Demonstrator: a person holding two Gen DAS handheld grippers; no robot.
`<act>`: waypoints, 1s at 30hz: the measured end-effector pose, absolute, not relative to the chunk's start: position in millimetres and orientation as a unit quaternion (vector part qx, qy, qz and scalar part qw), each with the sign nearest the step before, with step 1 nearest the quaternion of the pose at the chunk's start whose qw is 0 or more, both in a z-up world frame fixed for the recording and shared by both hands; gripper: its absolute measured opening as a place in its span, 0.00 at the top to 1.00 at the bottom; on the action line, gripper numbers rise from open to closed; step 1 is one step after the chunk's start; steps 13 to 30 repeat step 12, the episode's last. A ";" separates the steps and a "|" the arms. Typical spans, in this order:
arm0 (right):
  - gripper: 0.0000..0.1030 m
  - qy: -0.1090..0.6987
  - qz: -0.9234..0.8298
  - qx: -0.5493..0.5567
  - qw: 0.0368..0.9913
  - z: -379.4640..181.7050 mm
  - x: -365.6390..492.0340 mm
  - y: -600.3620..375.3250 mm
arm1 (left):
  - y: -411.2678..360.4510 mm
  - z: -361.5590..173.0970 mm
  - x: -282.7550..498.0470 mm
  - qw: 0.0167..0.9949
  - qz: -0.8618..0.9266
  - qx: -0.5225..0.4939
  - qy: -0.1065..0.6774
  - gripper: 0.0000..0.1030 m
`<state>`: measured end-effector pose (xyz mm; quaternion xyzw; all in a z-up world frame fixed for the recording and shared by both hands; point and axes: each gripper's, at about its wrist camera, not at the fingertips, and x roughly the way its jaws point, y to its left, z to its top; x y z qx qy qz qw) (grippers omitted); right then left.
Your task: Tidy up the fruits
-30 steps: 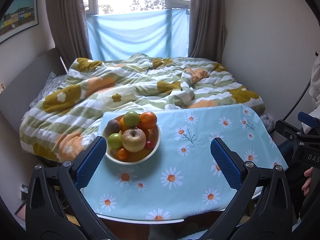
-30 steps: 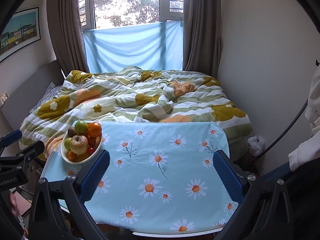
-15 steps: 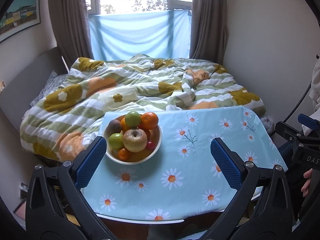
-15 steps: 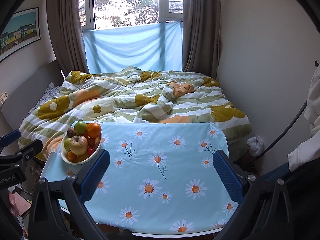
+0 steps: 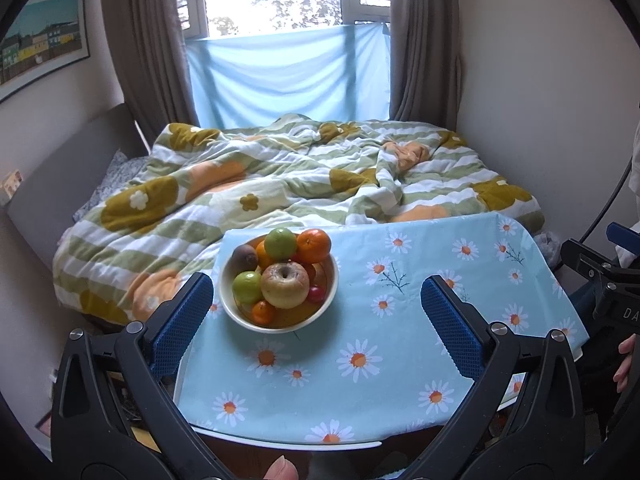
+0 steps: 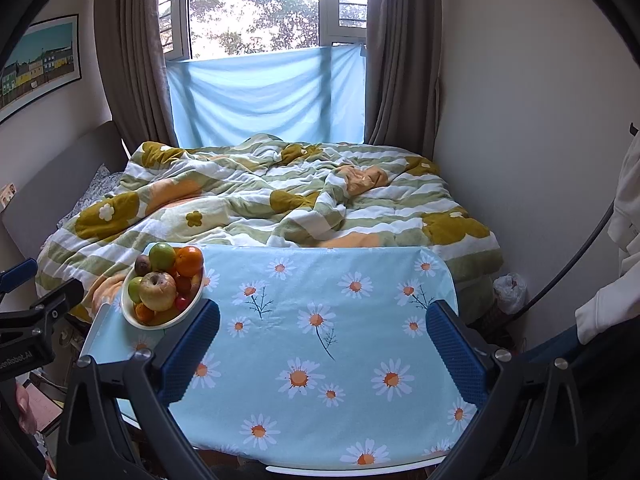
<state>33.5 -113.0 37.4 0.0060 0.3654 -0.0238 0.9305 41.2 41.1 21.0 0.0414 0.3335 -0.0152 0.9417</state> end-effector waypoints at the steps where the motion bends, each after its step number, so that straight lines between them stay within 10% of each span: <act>1: 0.00 0.365 -0.024 0.006 0.931 37.5 33.7 -112.3 | 40.9 21.5 41.2 0.942 -0.016 0.042 0.332 0.00; 30: 0.00 0.365 -0.024 0.005 0.931 37.1 33.2 -112.7 | 42.0 23.0 37.2 0.948 -0.007 0.042 0.316 0.00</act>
